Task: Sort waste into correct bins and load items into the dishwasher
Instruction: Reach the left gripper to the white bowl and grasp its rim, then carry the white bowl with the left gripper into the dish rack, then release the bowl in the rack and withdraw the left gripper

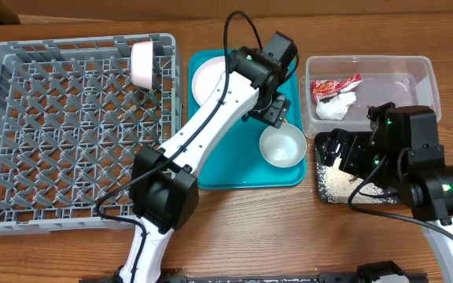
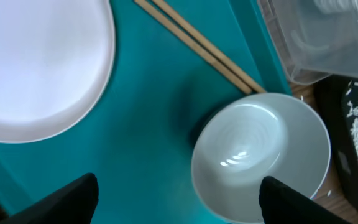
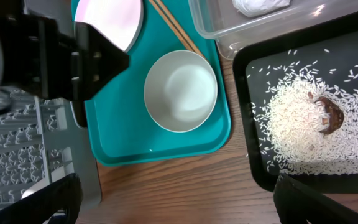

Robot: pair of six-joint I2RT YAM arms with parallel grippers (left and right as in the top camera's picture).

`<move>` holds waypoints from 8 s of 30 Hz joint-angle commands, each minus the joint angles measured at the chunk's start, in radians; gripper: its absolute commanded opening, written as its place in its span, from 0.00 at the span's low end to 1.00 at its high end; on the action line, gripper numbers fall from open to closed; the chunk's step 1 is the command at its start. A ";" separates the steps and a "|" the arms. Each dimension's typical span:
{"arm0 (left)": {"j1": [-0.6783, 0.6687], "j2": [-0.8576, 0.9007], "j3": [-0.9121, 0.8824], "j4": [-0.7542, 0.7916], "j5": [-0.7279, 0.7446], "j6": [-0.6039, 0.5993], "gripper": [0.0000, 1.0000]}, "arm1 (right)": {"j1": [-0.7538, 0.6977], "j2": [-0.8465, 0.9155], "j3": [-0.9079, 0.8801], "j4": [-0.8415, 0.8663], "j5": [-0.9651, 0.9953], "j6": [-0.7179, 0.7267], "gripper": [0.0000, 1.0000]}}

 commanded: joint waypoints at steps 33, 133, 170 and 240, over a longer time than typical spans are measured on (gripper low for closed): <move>-0.002 -0.013 -0.282 0.244 0.115 0.040 0.27 | -0.003 -0.003 0.020 0.005 0.007 -0.003 1.00; 0.144 -0.323 -0.558 -0.378 -1.371 -0.674 0.04 | -0.003 -0.003 0.020 0.005 0.007 -0.004 1.00; 0.110 -0.323 -0.753 -0.294 -1.400 -0.719 0.09 | -0.003 -0.003 0.020 0.005 0.007 -0.004 1.00; 0.034 -0.323 -0.108 -0.139 -0.317 -0.204 0.91 | -0.003 -0.003 0.020 0.005 0.007 -0.003 1.00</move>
